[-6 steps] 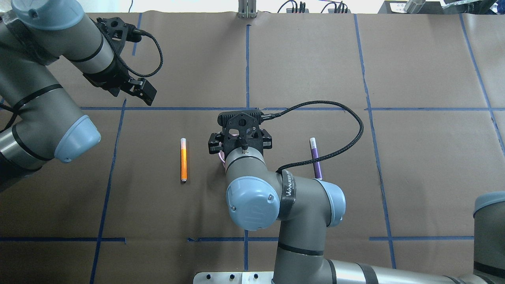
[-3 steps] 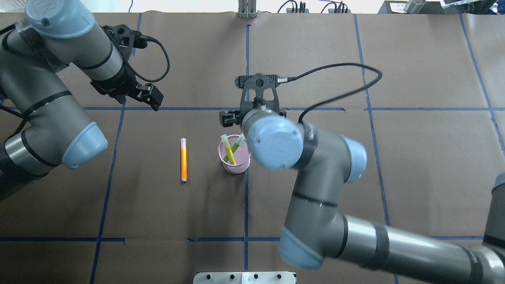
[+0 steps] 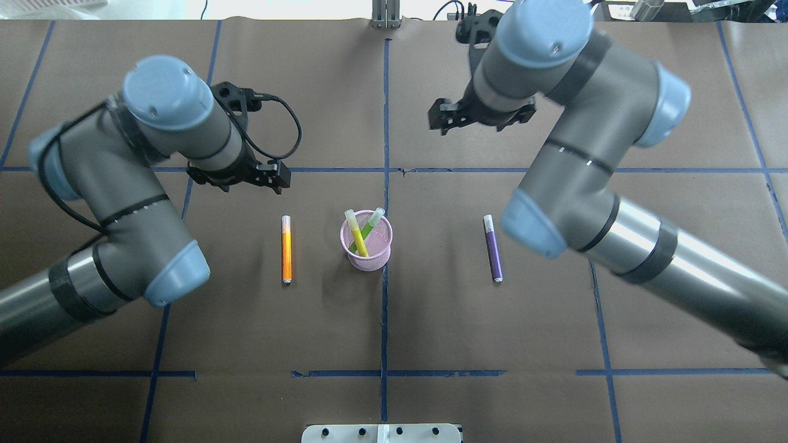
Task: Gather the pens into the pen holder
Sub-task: 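Grasp the orange highlighter with the left gripper while the right arm withdraws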
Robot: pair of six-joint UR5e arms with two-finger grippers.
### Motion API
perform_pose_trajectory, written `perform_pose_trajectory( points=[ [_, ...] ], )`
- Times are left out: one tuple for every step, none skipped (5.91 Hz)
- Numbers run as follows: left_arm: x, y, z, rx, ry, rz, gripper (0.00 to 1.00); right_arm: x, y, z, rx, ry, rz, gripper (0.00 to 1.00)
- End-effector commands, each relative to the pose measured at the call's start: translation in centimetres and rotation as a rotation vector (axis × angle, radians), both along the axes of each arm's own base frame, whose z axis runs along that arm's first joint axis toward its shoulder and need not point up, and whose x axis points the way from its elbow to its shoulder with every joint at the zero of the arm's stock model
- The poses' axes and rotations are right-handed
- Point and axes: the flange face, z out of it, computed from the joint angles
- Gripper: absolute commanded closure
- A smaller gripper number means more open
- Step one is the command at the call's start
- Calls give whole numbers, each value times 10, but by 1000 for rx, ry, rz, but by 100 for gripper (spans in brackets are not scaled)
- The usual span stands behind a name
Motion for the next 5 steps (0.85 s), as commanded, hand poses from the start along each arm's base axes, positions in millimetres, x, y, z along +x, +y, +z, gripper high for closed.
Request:
perform_pose_trajectory(
  points=[
    [49,24,21,-44,-31,-76,18,69,-35,55,-38,11,-84,1],
    [66,42,22,-65,-28,-82,28,74,-35,71,-40,19,-100,1],
    [74,50,23,-67,-30,-68,31,74,-35,72,-40,19,-100,1],
    [77,53,25,-68,-31,-62,35,75,-34,71,-40,18,-99,1],
    [78,53,25,-67,-32,-60,44,75,-34,71,-37,16,-99,1]
  ],
)
